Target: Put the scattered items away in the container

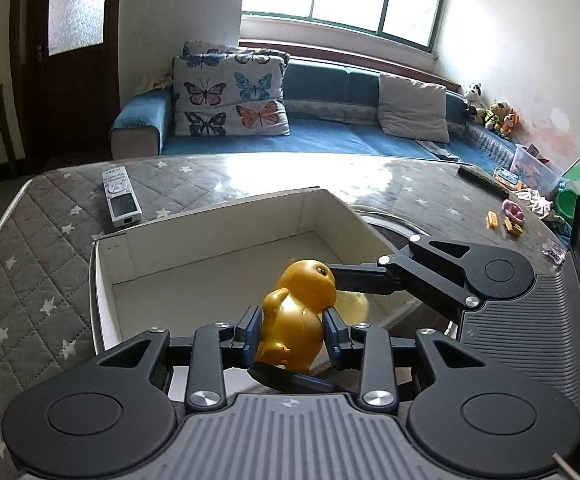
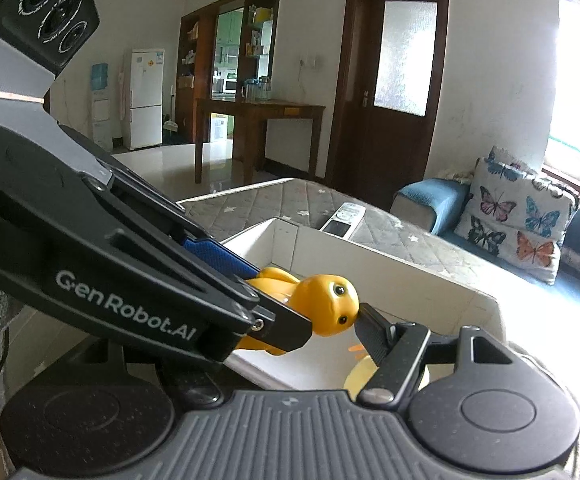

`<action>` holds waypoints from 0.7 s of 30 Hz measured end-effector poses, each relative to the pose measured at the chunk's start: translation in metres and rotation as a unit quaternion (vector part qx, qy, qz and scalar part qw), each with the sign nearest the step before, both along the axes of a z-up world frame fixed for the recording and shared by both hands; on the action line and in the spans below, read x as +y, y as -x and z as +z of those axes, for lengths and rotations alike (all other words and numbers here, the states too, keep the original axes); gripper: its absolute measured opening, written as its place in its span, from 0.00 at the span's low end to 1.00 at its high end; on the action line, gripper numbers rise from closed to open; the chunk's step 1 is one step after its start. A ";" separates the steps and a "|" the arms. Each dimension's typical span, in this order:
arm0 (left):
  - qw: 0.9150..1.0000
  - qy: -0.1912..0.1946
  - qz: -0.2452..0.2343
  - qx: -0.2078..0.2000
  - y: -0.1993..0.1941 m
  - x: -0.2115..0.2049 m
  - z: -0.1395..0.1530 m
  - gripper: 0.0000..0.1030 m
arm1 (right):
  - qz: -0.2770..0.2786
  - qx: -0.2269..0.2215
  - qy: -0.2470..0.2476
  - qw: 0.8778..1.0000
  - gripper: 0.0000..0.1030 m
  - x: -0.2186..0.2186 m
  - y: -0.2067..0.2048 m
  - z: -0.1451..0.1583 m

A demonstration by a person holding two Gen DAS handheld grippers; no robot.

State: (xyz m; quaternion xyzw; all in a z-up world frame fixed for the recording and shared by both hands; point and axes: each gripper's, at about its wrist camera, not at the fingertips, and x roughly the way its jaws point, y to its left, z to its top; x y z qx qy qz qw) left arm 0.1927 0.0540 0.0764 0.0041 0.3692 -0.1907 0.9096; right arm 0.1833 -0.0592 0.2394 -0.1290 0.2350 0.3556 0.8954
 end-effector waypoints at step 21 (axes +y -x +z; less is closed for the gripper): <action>0.997 0.002 0.014 0.079 -0.057 0.021 -0.043 0.35 | 0.007 0.074 0.004 0.997 0.69 0.008 -0.043 -0.031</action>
